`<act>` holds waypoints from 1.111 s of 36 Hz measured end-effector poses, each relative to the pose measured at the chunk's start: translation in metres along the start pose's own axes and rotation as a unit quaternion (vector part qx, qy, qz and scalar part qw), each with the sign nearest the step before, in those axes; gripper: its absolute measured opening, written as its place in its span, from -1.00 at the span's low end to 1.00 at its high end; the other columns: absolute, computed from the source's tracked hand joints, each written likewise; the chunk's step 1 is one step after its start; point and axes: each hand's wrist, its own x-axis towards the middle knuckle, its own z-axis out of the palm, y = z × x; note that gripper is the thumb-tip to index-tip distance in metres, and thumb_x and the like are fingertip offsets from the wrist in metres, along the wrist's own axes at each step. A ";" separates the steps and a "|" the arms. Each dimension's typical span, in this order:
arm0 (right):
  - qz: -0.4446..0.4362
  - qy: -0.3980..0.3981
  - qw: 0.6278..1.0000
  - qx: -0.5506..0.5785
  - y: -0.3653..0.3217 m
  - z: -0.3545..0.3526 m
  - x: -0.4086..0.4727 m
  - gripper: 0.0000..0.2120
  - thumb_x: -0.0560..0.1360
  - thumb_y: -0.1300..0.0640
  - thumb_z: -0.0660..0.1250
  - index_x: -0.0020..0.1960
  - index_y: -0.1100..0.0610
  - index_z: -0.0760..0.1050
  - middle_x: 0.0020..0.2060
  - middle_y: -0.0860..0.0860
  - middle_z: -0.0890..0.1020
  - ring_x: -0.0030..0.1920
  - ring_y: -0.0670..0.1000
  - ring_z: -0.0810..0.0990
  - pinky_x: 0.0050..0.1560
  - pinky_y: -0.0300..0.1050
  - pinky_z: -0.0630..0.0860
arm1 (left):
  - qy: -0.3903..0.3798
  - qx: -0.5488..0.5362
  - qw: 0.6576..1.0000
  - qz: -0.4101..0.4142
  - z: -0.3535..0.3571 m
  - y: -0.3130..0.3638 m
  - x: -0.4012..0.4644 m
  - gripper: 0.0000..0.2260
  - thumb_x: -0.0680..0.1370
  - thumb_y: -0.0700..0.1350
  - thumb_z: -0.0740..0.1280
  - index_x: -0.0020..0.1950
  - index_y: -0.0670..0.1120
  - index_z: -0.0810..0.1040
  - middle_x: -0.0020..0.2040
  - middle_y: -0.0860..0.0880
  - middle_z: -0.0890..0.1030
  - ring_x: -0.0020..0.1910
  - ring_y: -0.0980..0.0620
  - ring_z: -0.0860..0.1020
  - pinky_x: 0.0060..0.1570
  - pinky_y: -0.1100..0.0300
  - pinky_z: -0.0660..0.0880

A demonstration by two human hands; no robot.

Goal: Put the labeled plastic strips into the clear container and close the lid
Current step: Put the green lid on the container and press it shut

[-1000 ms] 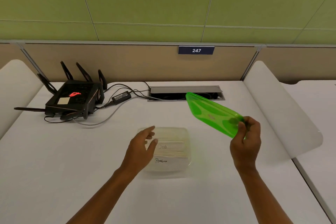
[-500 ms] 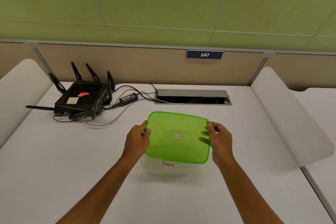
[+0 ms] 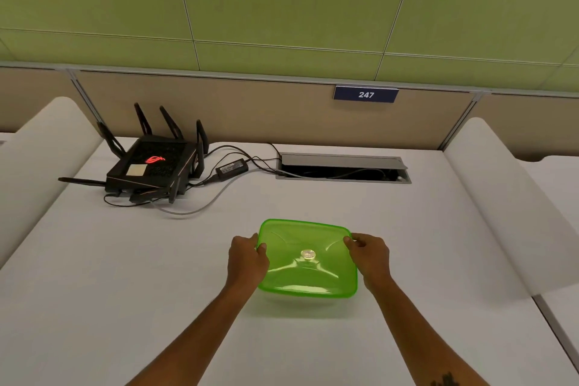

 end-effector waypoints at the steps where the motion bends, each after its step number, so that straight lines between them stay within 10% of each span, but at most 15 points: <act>1: 0.001 0.000 1.000 -0.005 0.000 0.000 0.001 -0.83 0.52 0.09 0.48 0.05 0.15 0.73 -0.29 0.02 0.70 -0.14 0.07 0.66 0.03 -0.06 0.54 | 0.002 0.002 1.000 0.003 0.001 -0.001 0.000 -0.74 0.61 -0.16 0.34 0.24 -0.26 0.63 0.05 -0.30 0.59 0.10 -0.27 0.59 -0.03 0.03 0.49; 23: 0.012 -0.031 0.999 -0.018 0.006 -0.001 0.005 -0.79 0.53 0.04 0.48 0.09 0.12 0.73 -0.28 0.00 0.71 -0.16 0.02 0.66 -0.08 -0.12 0.49 | -0.042 -0.055 0.998 -0.006 0.011 -0.023 0.016 -0.68 0.62 -0.12 0.31 0.36 -0.14 0.59 0.21 -0.22 0.57 0.13 -0.19 0.62 0.18 -0.06 0.54; 31: 0.026 -0.021 0.997 0.066 0.001 0.008 0.003 -0.78 0.58 0.06 0.41 0.15 0.14 0.70 -0.12 0.03 0.74 0.05 0.13 0.68 0.17 0.04 0.57 | -0.040 -0.155 0.986 -0.042 0.014 -0.012 0.034 -0.64 0.66 -0.07 0.27 0.43 -0.13 0.53 0.23 -0.20 0.57 0.17 -0.17 0.58 0.24 -0.05 0.52; 37: 0.072 -0.008 0.989 0.130 -0.002 0.011 0.008 -0.75 0.56 0.08 0.43 0.00 0.29 0.65 -0.03 0.30 0.68 0.12 0.31 0.63 0.17 0.30 0.58 | -0.013 -0.200 0.979 -0.044 0.022 -0.011 0.043 -0.71 0.65 0.01 0.28 0.07 -0.16 0.71 -0.18 -0.06 0.62 -0.21 -0.01 0.51 -0.09 0.10 0.47; 40: 0.099 -0.006 0.978 0.181 -0.003 0.013 0.009 -0.84 0.52 0.10 0.49 0.03 0.18 0.72 -0.17 0.01 0.76 0.03 0.10 0.72 0.17 0.15 0.63 | 0.003 -0.186 0.981 -0.050 0.025 -0.012 0.047 -0.68 0.64 0.03 0.29 -0.14 -0.13 0.68 -0.18 -0.15 0.60 -0.19 -0.09 0.53 -0.08 0.05 0.48</act>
